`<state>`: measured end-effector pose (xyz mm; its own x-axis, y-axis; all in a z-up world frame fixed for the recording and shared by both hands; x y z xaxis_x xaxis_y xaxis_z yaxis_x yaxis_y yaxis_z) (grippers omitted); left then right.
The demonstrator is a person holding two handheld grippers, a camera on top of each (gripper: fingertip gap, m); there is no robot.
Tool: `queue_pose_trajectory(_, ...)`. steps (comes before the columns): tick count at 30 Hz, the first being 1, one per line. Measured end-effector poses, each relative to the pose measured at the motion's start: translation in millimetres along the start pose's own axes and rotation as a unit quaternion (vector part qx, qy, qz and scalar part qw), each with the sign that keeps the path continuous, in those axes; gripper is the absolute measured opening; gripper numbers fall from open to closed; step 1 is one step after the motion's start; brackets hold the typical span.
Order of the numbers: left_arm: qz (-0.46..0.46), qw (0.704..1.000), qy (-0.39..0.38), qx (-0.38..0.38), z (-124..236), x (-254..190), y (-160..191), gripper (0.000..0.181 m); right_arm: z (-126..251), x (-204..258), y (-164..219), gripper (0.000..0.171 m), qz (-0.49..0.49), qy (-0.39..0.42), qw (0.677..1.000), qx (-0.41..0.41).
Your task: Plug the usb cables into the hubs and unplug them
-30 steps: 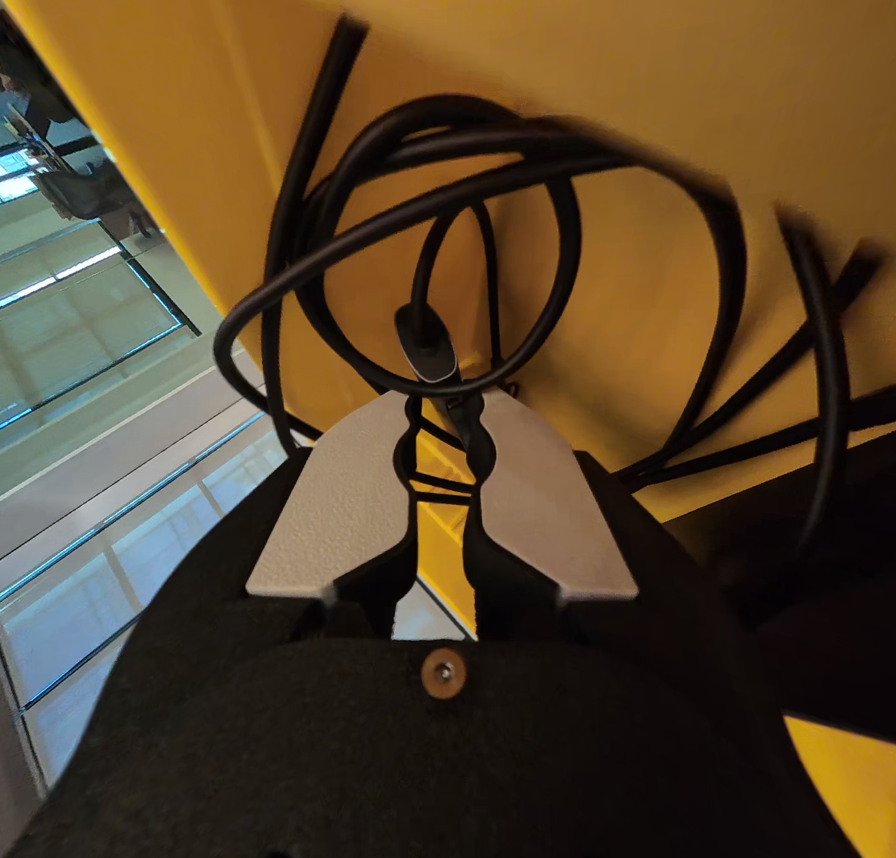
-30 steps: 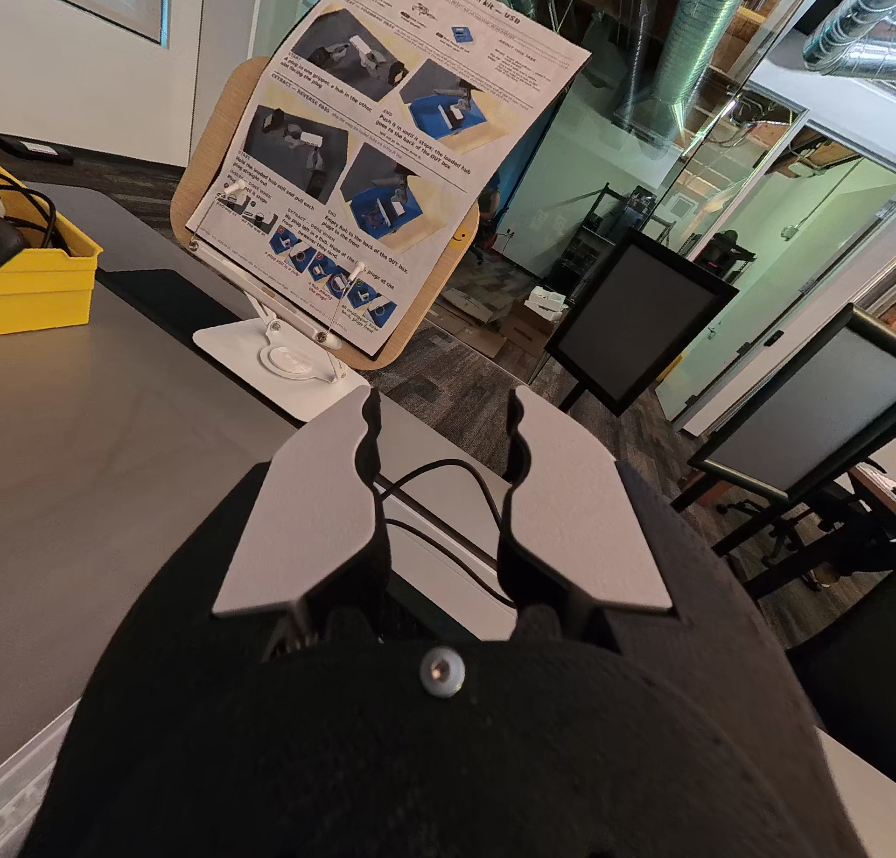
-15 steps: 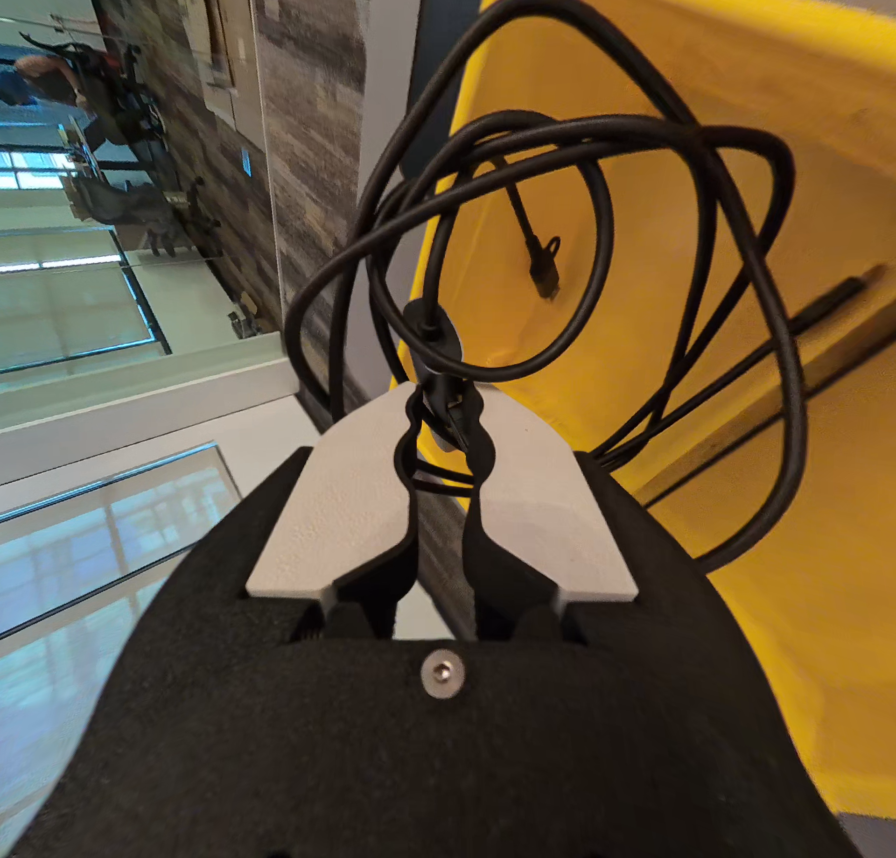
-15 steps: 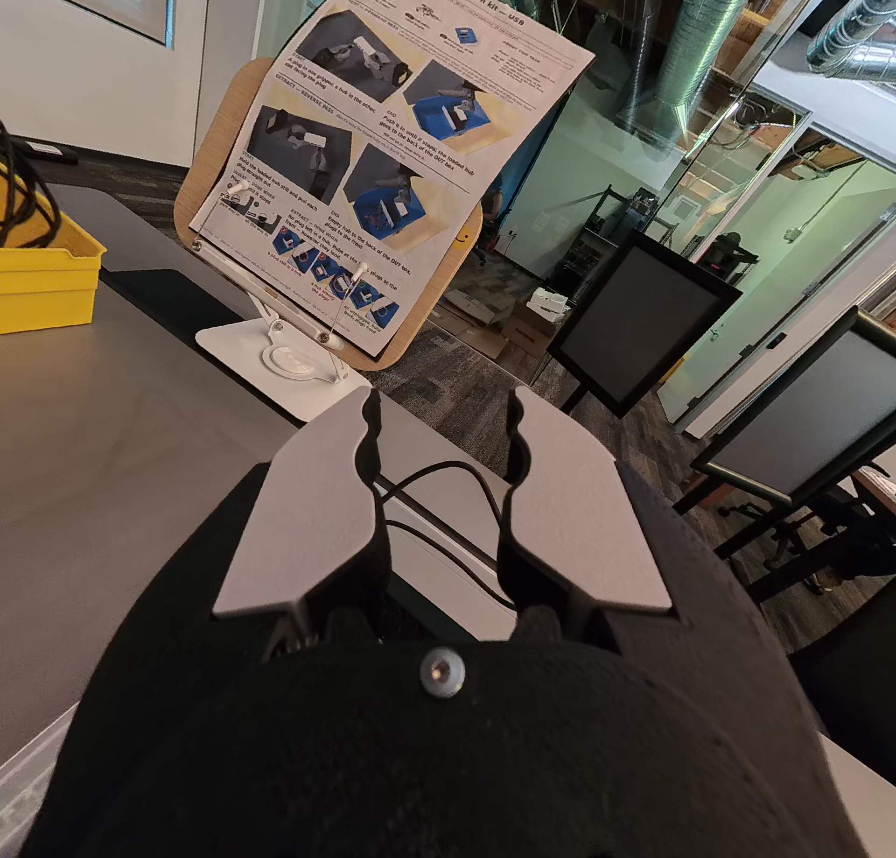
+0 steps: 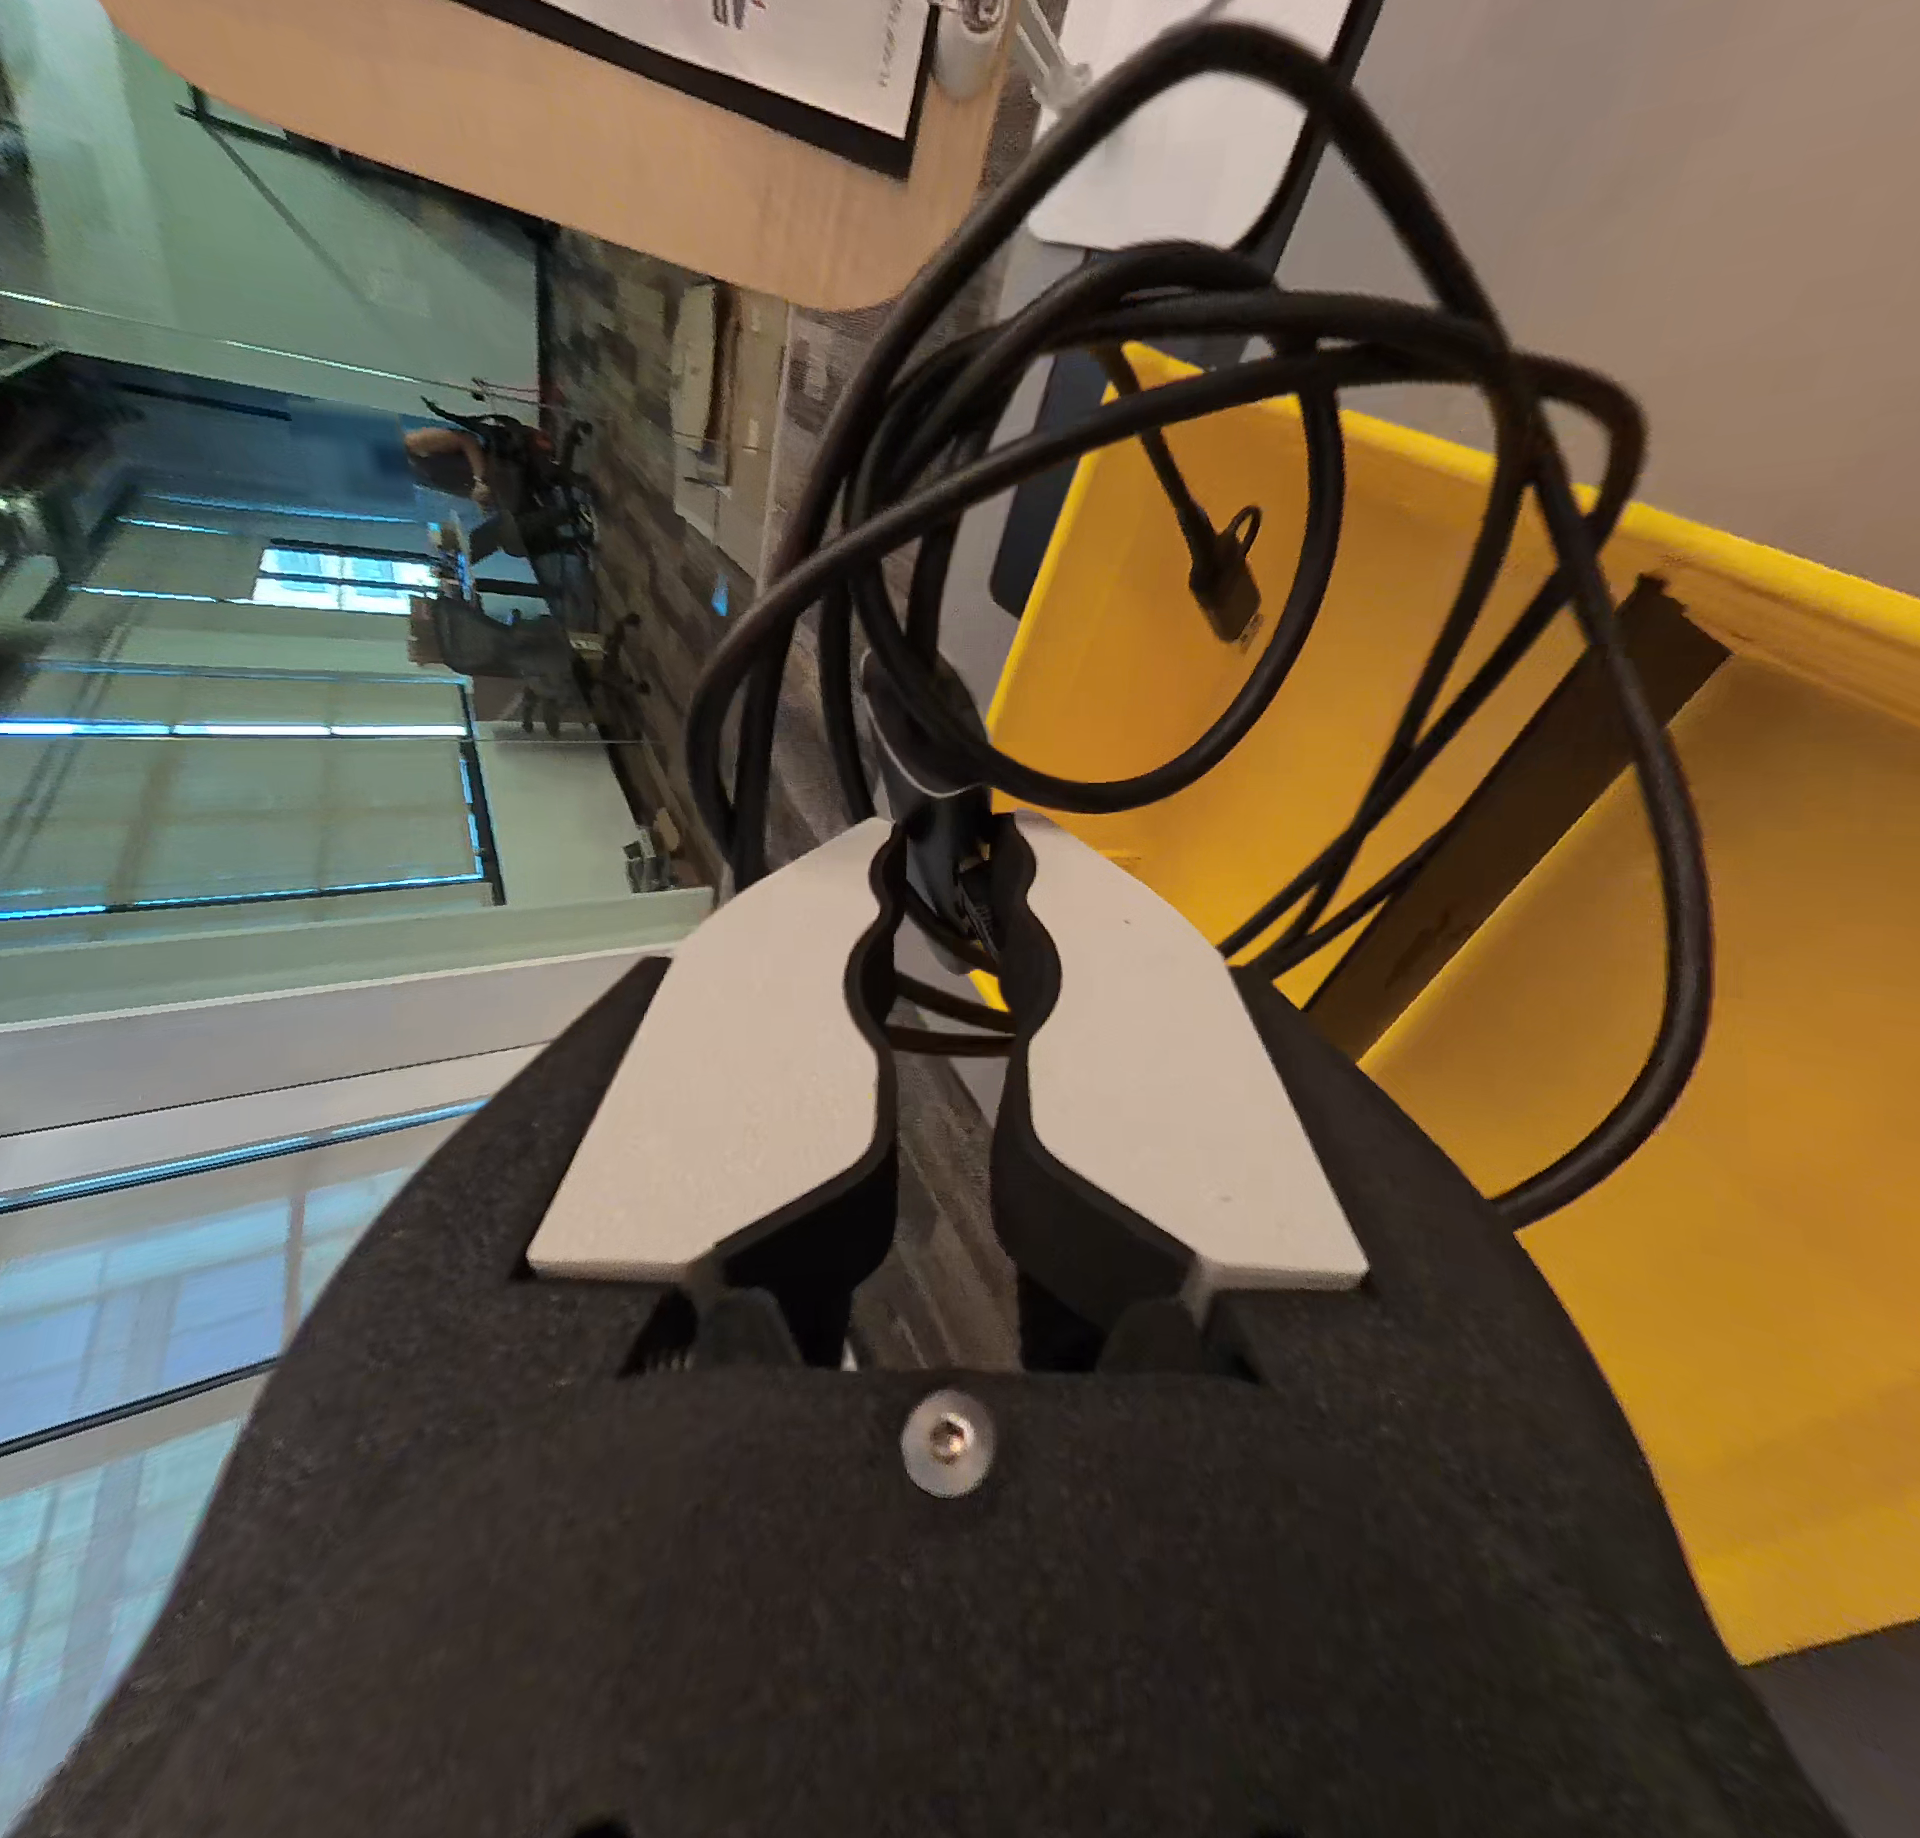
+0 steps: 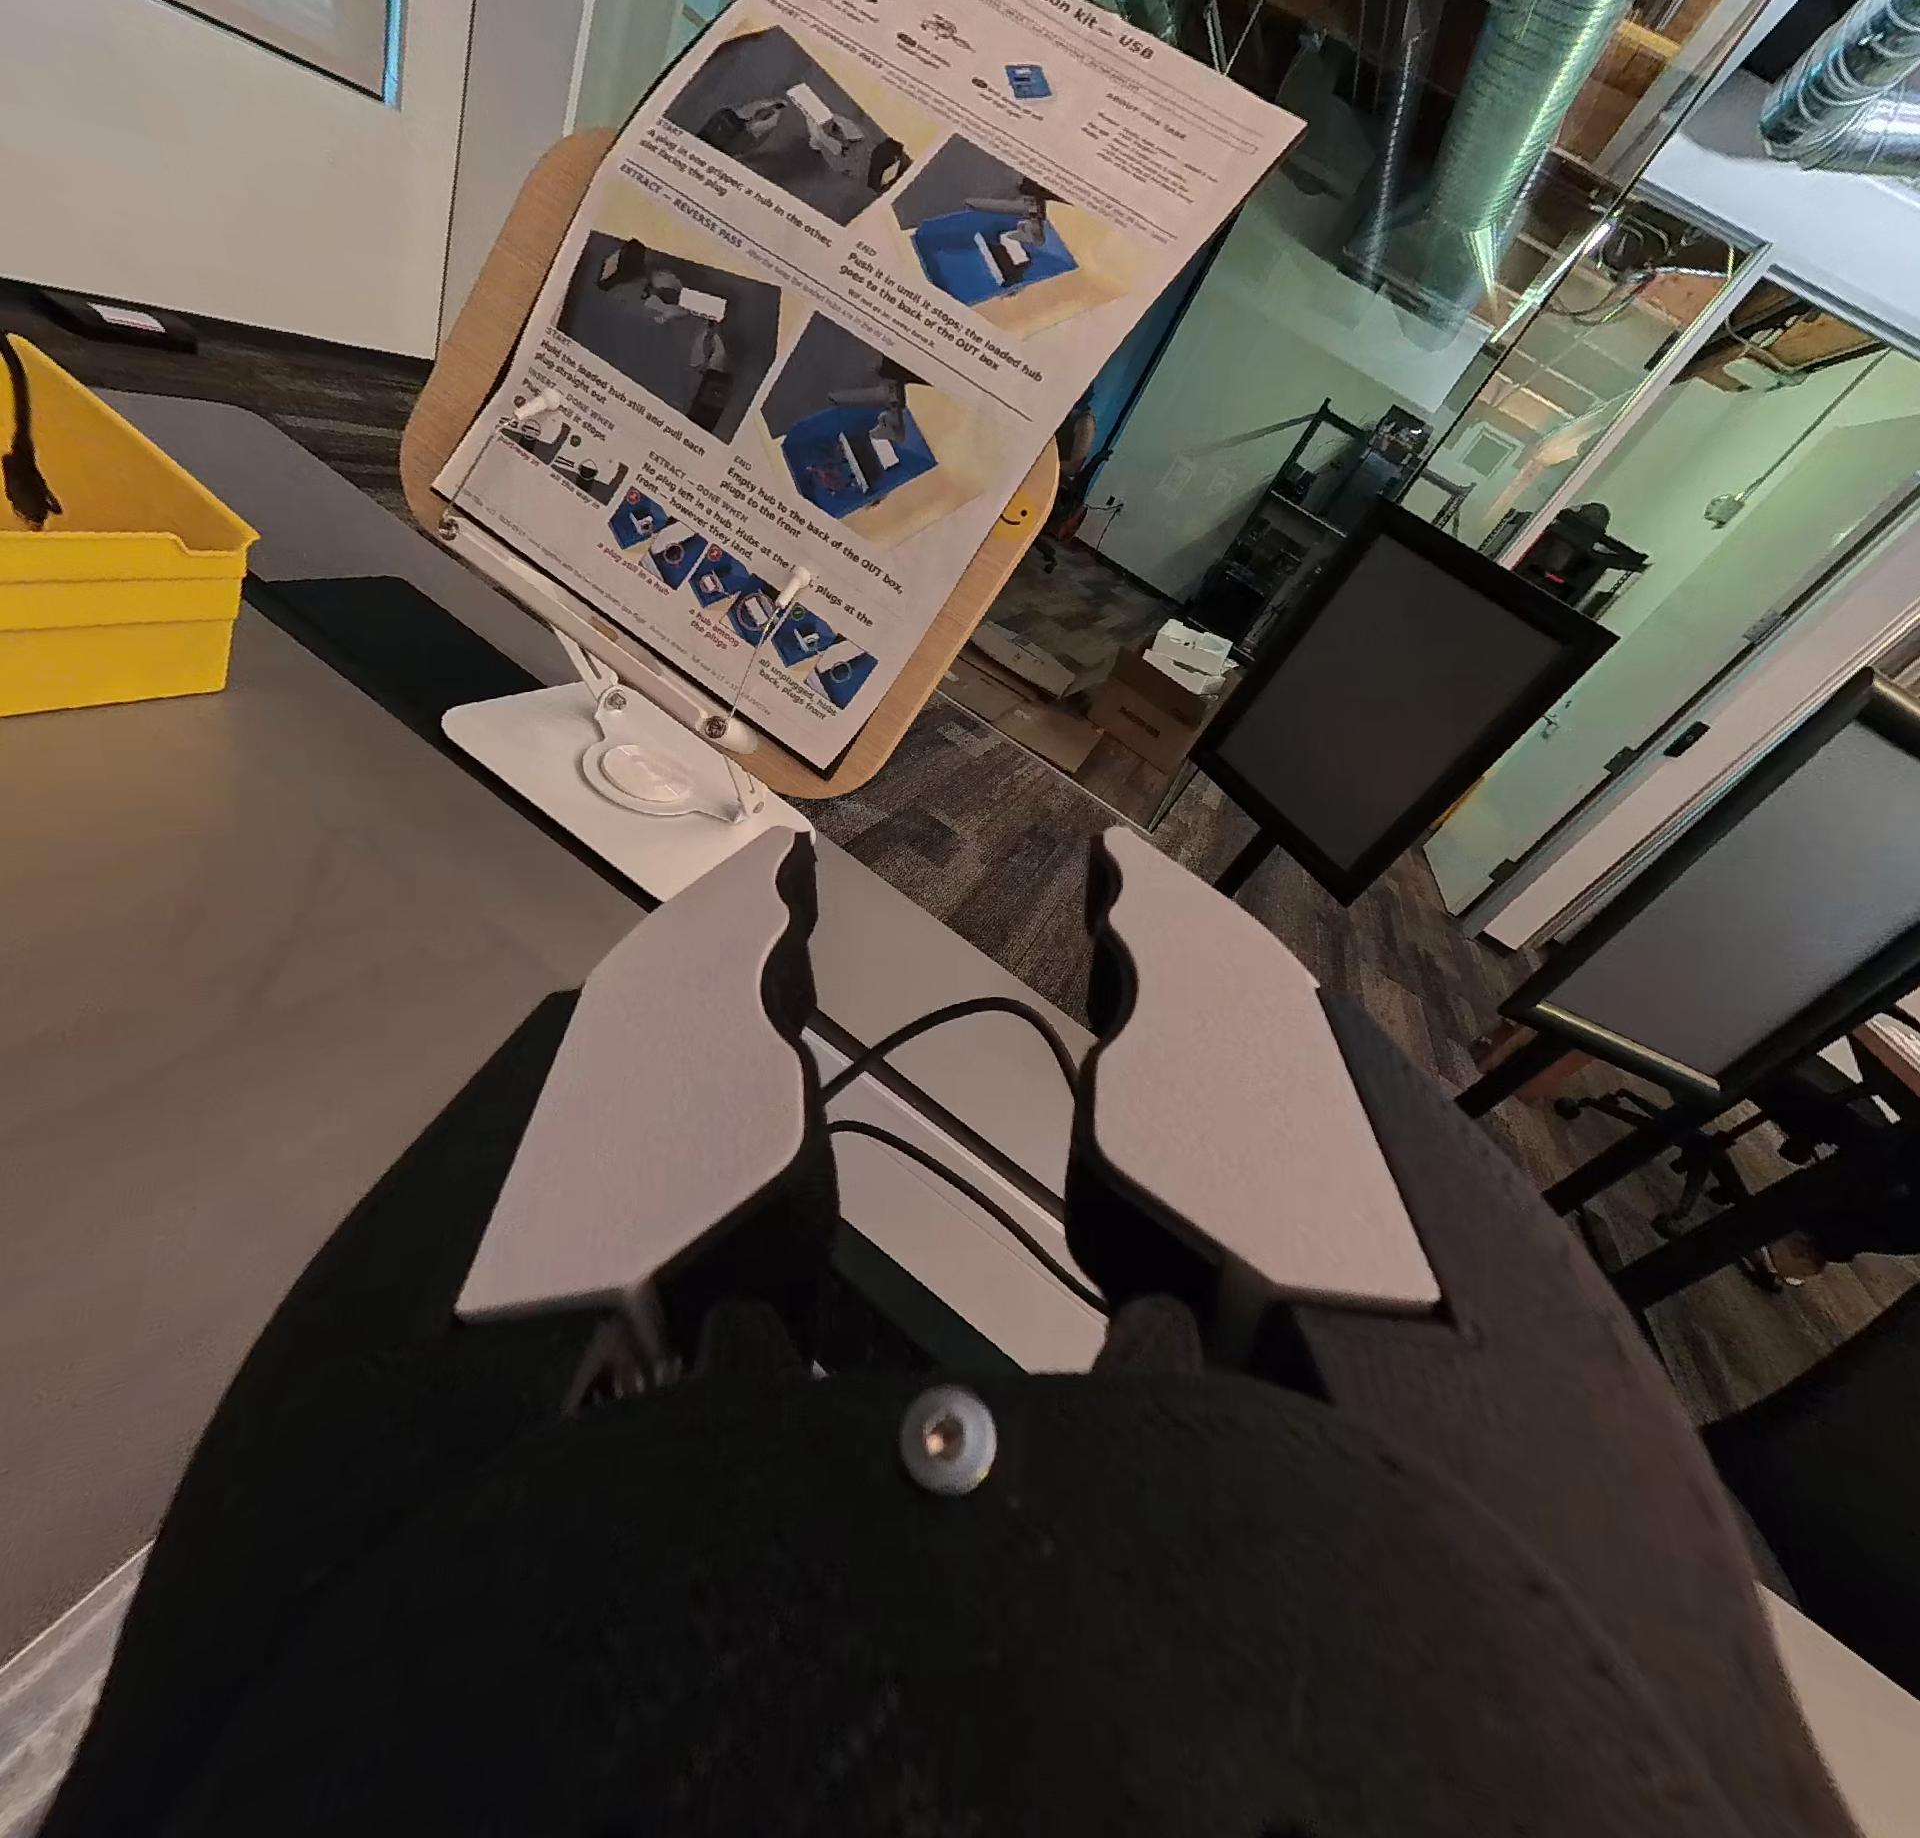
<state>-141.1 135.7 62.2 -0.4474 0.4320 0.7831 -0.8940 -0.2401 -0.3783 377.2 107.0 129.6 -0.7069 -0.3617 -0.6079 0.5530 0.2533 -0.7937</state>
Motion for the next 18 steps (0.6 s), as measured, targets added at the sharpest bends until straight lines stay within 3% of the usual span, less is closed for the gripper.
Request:
queue_pose_trajectory(8,-0.042,0.998,-0.048,-0.031,37,3,-22,0.014,-2,4,-2,0.051,0.005,-0.006,1.000,0.000)
queue_pose_trajectory(18,-0.096,0.986,-0.078,-0.110,95,-5,-101,0.014,-4,11,-8,0.051,0.014,-0.018,1.000,-0.003)
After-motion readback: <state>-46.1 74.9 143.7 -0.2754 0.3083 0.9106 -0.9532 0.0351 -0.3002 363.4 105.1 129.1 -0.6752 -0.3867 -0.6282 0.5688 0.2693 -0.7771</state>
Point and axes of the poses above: each gripper's, where its closed fingertips meet, z back along the fingers, y out of its underside, x = y × z across the jaws, the point moved 4 cm from there along z, back along the fingers, and after that the axes turned 11 degrees about z, right-handed, at the moved point
